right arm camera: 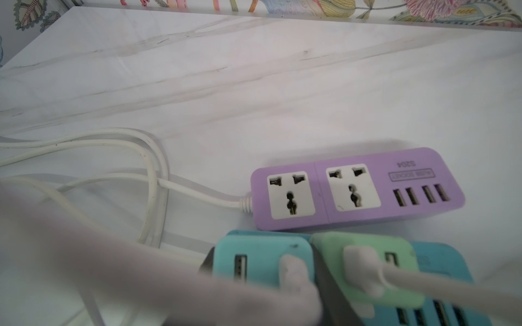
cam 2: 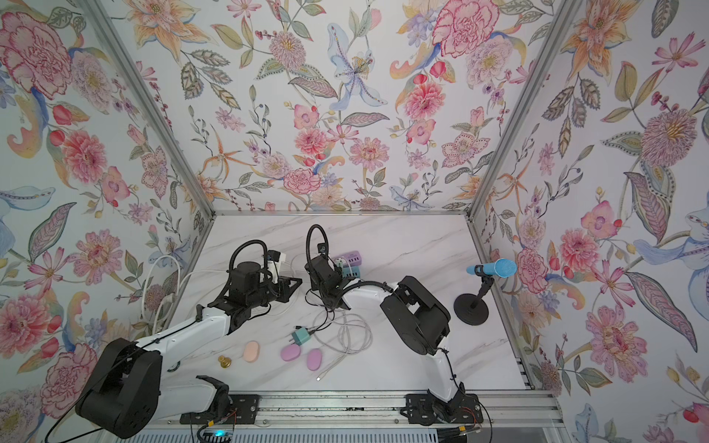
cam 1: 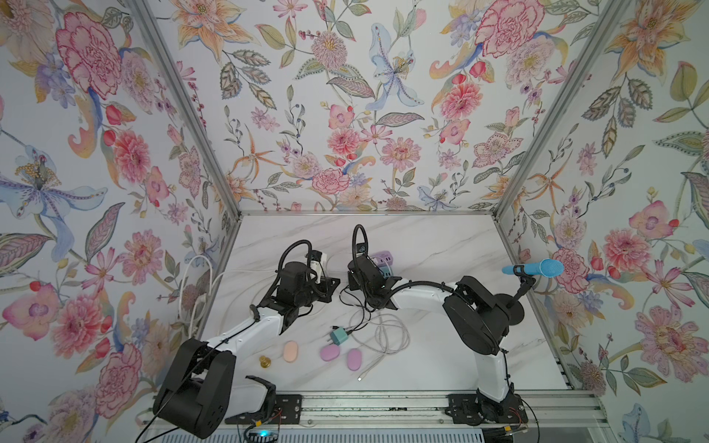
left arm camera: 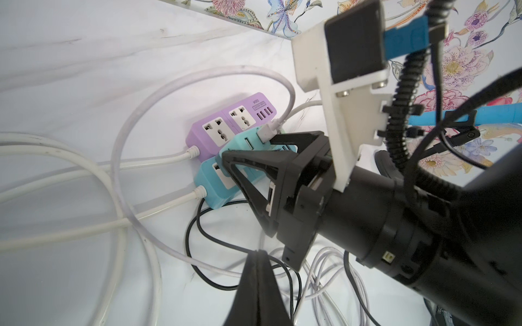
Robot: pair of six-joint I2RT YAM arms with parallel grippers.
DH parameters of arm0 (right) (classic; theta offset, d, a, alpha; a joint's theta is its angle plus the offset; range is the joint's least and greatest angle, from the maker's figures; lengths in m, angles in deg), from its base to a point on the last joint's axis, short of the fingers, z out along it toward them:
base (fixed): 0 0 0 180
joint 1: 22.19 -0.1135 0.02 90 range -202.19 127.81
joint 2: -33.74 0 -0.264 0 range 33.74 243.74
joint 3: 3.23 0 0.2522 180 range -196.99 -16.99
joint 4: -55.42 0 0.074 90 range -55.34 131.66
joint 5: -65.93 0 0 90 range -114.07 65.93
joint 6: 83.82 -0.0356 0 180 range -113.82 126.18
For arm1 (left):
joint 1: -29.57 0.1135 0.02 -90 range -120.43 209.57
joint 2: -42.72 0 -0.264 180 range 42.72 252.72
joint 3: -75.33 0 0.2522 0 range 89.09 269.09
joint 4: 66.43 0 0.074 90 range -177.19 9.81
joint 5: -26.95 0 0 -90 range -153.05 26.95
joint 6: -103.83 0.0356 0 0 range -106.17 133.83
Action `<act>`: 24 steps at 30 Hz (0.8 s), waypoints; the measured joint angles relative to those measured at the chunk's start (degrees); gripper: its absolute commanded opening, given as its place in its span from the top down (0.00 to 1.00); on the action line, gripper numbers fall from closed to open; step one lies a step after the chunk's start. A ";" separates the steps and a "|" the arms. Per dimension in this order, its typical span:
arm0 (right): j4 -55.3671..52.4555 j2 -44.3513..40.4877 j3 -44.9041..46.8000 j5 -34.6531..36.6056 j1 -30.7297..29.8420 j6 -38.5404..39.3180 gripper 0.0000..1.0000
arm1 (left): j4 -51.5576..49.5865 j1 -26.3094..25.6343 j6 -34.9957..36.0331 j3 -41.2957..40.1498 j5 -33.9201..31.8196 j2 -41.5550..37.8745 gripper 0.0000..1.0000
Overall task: Charge the bluetooth headset
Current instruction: Insert the plug into the socket.
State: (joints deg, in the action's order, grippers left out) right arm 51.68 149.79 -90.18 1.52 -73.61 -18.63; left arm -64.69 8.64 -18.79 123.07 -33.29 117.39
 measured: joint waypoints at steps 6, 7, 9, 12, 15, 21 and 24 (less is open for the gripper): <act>3.82 1.11 0.85 2.84 -0.76 1.49 1.00 | -0.35 0.00 0.00 0.00 0.02 0.00 1.00; 4.44 1.31 0.96 3.48 -1.05 1.77 1.00 | -0.44 0.00 0.00 0.00 0.02 0.00 1.00; 5.49 1.51 1.36 4.55 -1.36 2.21 1.00 | -0.44 0.00 0.00 0.00 0.02 0.00 1.00; 6.86 1.57 2.12 5.70 -1.60 2.80 1.00 | -0.44 0.00 0.00 0.00 0.02 0.02 1.00; 7.32 1.62 2.40 6.45 -1.66 2.99 1.00 | -0.46 0.00 0.00 0.00 0.02 0.02 1.00; 7.04 2.05 3.67 7.04 -1.66 2.97 1.00 | -0.87 0.02 0.02 0.00 0.04 0.02 1.00; 7.04 2.08 3.67 6.97 -1.66 2.73 1.00 | -1.27 0.04 0.02 0.00 0.04 0.02 1.00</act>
State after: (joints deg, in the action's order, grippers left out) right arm 58.72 151.87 -86.51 8.49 -75.27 -15.90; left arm -65.95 8.69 -18.77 123.07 -33.25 117.41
